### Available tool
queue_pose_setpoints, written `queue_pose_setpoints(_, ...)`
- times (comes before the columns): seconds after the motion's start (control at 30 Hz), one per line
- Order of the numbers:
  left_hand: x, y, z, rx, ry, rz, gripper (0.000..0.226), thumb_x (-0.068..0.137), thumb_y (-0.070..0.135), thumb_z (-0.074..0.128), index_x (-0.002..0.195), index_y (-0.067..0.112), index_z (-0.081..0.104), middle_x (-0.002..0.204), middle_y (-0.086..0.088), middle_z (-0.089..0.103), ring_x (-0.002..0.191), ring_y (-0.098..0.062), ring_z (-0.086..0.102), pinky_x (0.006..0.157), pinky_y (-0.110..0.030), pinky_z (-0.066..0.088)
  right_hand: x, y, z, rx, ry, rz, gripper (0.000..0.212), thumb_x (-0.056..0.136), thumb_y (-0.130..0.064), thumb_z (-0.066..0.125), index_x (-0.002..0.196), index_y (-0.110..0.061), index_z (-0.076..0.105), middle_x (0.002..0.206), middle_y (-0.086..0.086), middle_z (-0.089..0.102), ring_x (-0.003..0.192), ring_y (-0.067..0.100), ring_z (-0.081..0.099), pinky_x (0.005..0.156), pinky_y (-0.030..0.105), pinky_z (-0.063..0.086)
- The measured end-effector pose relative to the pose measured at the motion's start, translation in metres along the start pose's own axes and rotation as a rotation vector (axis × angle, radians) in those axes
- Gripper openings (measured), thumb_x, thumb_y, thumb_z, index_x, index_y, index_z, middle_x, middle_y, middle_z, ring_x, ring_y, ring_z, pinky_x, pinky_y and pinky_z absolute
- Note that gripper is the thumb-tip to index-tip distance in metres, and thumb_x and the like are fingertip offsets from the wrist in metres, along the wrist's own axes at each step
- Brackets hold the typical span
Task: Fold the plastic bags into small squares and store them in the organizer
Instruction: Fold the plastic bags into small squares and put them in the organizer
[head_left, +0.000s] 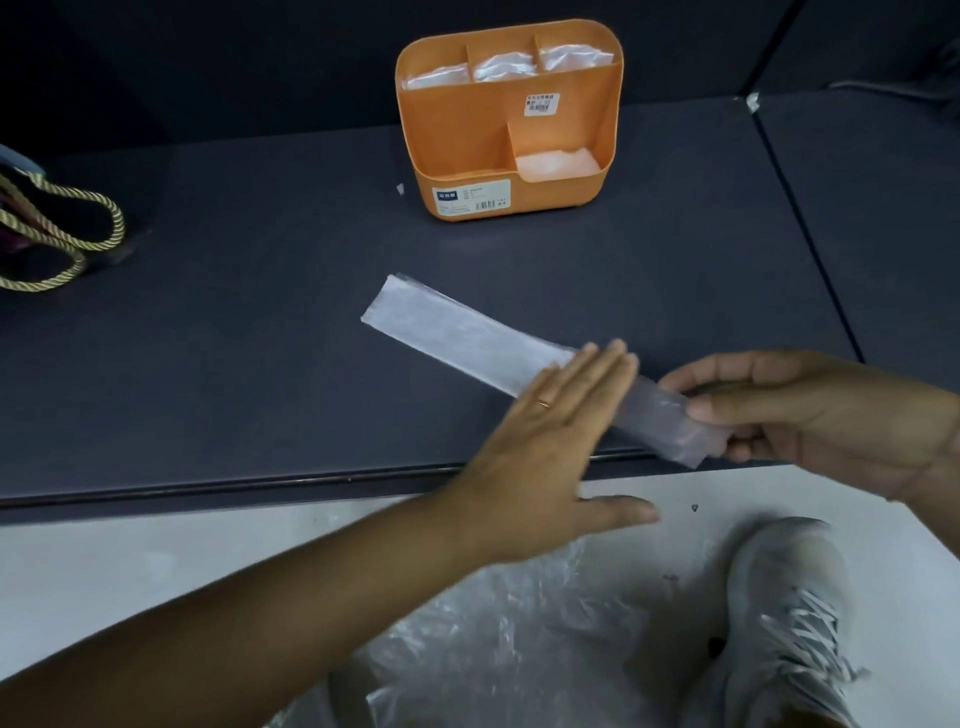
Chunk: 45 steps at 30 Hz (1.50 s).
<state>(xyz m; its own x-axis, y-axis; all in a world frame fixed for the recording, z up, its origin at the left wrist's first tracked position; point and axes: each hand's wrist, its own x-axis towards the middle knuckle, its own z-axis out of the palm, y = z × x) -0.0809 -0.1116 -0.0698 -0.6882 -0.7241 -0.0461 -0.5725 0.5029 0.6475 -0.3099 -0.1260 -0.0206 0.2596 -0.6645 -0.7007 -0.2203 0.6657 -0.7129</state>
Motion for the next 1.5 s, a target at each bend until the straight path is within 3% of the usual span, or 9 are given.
queue_pose_setpoints(0.1,0.001,0.027,0.007,-0.438,0.292,-0.117,0.067,0.091,0.036,0.057,0.151,0.02,0.033,0.155,0.008,0.034,0.144,-0.001,0.027,0.119,-0.026,0.023,-0.008,-0.013,0.011,0.04,-0.151,-0.104,0.058,0.053,-0.04,0.083,0.103,-0.012,0.073,0.088,0.025,0.064,0.071,0.018,0.06,0.059,0.021,0.054)
queue_pose_setpoints(0.2,-0.001,0.04,-0.004,-0.782,0.472,-0.261,0.032,0.101,0.022,0.051,0.132,0.029,0.057,0.125,0.01,0.067,0.115,-0.002,0.059,0.1,-0.013,0.041,0.004,-0.022,0.008,0.127,-0.125,-0.247,0.071,0.051,-0.059,0.086,0.103,-0.012,0.073,0.084,0.006,0.063,0.067,0.009,0.055,0.056,0.018,0.049)
queue_pose_setpoints(0.27,-0.001,0.043,-0.014,-0.848,0.478,-0.295,0.026,0.101,0.021,0.049,0.123,0.028,0.063,0.115,0.01,0.072,0.108,-0.001,0.063,0.093,-0.007,0.04,0.021,-0.023,0.002,0.103,-0.116,-0.313,0.063,0.063,-0.053,0.082,0.116,-0.022,0.07,0.109,-0.001,0.066,0.079,0.01,0.056,0.062,0.018,0.049)
queue_pose_setpoints(0.33,-0.001,0.04,-0.023,-0.917,0.46,-0.306,0.026,0.1,0.018,0.049,0.119,0.019,0.067,0.112,0.008,0.073,0.11,0.002,0.063,0.093,-0.006,0.04,0.037,-0.022,0.002,-0.005,-0.184,-0.335,0.054,0.076,-0.02,0.073,0.128,-0.027,0.061,0.126,-0.005,0.062,0.087,0.017,0.052,0.067,0.02,0.048)
queue_pose_setpoints(0.5,0.003,0.026,-0.037,-1.042,0.426,-0.347,0.031,0.102,0.018,0.045,0.116,0.006,0.069,0.115,0.001,0.072,0.11,-0.003,0.064,0.094,-0.011,0.045,0.052,-0.026,0.029,-0.283,-0.43,-0.379,0.048,0.082,0.013,0.061,0.114,-0.024,0.06,0.088,-0.018,0.065,0.073,0.008,0.049,0.069,0.017,0.044)
queue_pose_setpoints(0.67,0.012,0.0,-0.043,-1.219,0.438,-0.502,0.029,0.104,0.021,0.043,0.119,0.01,0.065,0.112,-0.004,0.073,0.099,-0.009,0.07,0.077,-0.013,0.054,0.071,-0.018,0.039,-0.36,-0.164,-0.293,0.021,0.087,0.002,0.064,0.098,-0.016,0.065,0.086,0.005,0.071,0.072,0.012,0.059,0.062,0.02,0.051)
queue_pose_setpoints(0.87,0.012,-0.057,-0.049,-1.081,0.637,-0.718,0.025,0.101,0.021,0.053,0.108,0.002,0.069,0.109,-0.011,0.073,0.104,-0.022,0.069,0.083,-0.028,0.059,0.08,-0.012,0.049,-0.342,0.12,-0.26,0.012,0.087,-0.001,0.066,0.094,-0.011,0.068,0.071,-0.002,0.071,0.051,0.007,0.055,0.045,0.018,0.043)
queue_pose_setpoints(1.27,0.012,-0.094,-0.062,-0.542,0.698,-0.664,0.017,0.092,0.019,0.069,0.077,0.012,0.075,0.07,-0.01,0.072,0.057,-0.016,0.064,0.056,-0.024,0.052,0.087,-0.018,0.062,-0.379,0.268,-0.262,0.012,0.083,-0.009,0.072,0.09,-0.012,0.063,0.075,0.003,0.07,0.042,0.005,0.054,0.04,0.01,0.036)
queue_pose_setpoints(1.5,0.008,-0.104,-0.059,-0.198,0.719,-0.648,0.008,0.091,0.025,0.068,0.088,0.019,0.073,0.072,0.012,0.066,0.072,-0.009,0.065,0.074,-0.027,0.054,0.089,-0.017,0.065,-0.404,0.324,-0.308,0.021,0.083,-0.007,0.073,0.083,-0.015,0.053,0.076,0.004,0.064,0.041,0.004,0.053,0.043,0.011,0.039)
